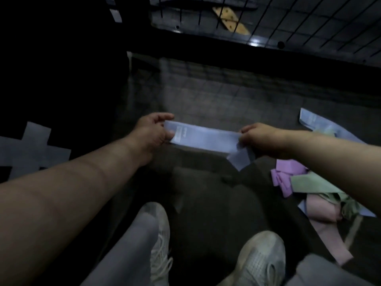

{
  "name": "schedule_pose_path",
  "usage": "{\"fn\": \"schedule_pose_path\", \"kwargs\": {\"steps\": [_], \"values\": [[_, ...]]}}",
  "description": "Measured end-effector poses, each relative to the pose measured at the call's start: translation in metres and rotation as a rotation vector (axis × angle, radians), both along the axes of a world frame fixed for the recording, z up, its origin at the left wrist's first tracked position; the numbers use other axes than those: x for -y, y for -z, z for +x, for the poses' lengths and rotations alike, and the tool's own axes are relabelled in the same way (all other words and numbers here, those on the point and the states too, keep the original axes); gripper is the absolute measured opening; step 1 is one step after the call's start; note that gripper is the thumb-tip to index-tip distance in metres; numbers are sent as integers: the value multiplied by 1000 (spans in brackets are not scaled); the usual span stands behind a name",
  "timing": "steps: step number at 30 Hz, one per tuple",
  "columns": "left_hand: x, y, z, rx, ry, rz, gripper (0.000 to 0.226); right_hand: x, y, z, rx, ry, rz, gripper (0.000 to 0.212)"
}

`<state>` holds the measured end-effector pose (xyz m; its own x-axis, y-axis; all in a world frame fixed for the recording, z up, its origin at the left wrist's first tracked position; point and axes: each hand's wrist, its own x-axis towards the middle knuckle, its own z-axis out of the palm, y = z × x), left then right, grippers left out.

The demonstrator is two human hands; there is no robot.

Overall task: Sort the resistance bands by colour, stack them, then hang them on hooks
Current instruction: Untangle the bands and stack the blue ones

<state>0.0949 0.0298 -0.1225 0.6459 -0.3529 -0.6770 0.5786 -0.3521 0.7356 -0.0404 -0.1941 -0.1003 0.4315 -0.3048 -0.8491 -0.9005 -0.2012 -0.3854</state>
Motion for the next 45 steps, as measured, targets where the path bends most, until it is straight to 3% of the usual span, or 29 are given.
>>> {"fn": "schedule_pose_path", "kwargs": {"steps": [4,11,16,23,30,36,39,41,43,45], "values": [[-2,2,6,-2,-94,2,39,3,-3,0,-55,-43,-29,15],[-3,1,12,-15,-145,11,28,7,-7,-6,75,306,103,27],[-1,6,14,-16,-176,3,18,15,-4,-11,158,460,78,16],[9,5,16,27,-174,85,19,12,1,-16,55,384,128,26],[2,24,17,-30,-150,215,26,14,23,-25,53,362,-117,34],[-15,44,14,-24,-6,341,29,35,55,-67,-91,-260,-365,43],[-16,46,11,61,46,378,1,49,61,-85,-145,-456,-480,41],[-15,46,8,112,65,400,18,60,62,-91,-200,-514,-502,42],[-17,47,9,160,87,452,8,70,58,-92,-223,-522,-501,40],[-21,54,15,156,129,529,40,84,54,-90,-230,-540,-529,41]]}}
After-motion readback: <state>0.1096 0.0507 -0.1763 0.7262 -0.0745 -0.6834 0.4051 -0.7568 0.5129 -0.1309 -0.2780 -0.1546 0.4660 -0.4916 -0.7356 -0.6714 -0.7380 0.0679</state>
